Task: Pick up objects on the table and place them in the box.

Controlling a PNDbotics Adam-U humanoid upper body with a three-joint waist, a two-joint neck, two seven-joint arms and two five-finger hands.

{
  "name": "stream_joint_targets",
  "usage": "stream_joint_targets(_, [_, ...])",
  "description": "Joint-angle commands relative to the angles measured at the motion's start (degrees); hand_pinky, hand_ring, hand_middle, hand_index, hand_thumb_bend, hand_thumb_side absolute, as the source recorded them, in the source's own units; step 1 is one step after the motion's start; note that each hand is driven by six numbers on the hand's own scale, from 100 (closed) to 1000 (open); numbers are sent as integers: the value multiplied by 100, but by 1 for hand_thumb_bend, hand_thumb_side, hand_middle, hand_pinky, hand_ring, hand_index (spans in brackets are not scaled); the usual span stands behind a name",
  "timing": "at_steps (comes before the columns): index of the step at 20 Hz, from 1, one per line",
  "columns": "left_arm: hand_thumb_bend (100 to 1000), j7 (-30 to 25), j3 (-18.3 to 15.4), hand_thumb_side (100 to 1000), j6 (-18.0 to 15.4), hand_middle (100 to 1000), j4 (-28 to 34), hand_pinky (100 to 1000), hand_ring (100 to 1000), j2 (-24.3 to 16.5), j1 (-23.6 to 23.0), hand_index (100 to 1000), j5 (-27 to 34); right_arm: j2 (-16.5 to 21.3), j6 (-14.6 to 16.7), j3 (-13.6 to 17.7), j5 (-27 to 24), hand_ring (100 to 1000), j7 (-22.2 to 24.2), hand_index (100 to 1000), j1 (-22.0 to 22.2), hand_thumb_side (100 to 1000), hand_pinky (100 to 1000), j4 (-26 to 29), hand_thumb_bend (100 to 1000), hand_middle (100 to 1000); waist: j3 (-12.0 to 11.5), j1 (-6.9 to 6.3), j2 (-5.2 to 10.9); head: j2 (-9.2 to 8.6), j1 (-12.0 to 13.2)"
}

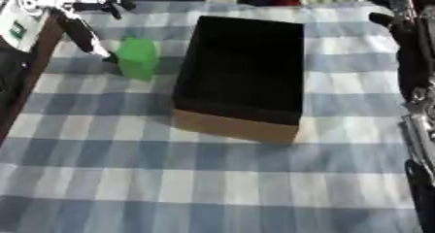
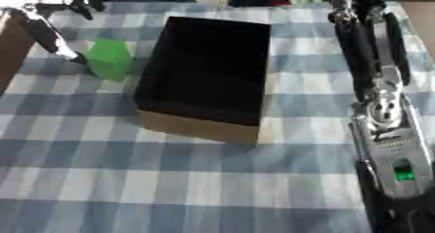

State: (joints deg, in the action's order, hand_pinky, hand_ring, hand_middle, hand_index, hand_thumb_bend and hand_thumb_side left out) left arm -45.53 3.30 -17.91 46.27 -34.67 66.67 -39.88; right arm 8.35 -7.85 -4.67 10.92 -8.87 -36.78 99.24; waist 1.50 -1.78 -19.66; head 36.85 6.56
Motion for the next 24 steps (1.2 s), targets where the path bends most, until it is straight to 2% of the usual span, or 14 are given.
stream_joint_targets(1, [605, -643, 19, 100, -755, 949, 8, 1000, 897, -66, 126, 1000, -31, 87, -2, -13, -54, 880, -24, 931, -89, 881, 838, 75, 100, 715, 8, -16, 100, -77, 25])
stream_joint_targets(8, [602, -643, 157, 100, -1020, 947, -43, 1000, 897, 49, 124, 1000, -9, 87, -9, -14, -90, 881, -57, 931, -93, 887, 839, 71, 100, 715, 24, -13, 66, -62, 24])
stream_joint_targets(14, [605, -643, 172, 100, -1043, 919, -98, 1000, 890, 100, 94, 996, -185, 88, -7, -11, -129, 882, -98, 933, -86, 899, 839, 83, 100, 715, 37, -22, 23, -94, 48])
stream_joint_targets(21, [624, -643, 146, 100, -1007, 840, -104, 997, 869, 90, 65, 936, -579, 100, 31, -9, -234, 882, -125, 934, -89, 908, 840, 105, 100, 712, 53, -31, -1, -91, 82])
stream_joint_targets(24, [604, -643, 116, 100, -939, 767, -51, 963, 845, 92, 46, 895, -757, 102, 41, -11, -297, 883, -123, 936, -77, 918, 841, 107, 100, 712, 54, -29, -8, -104, 88])
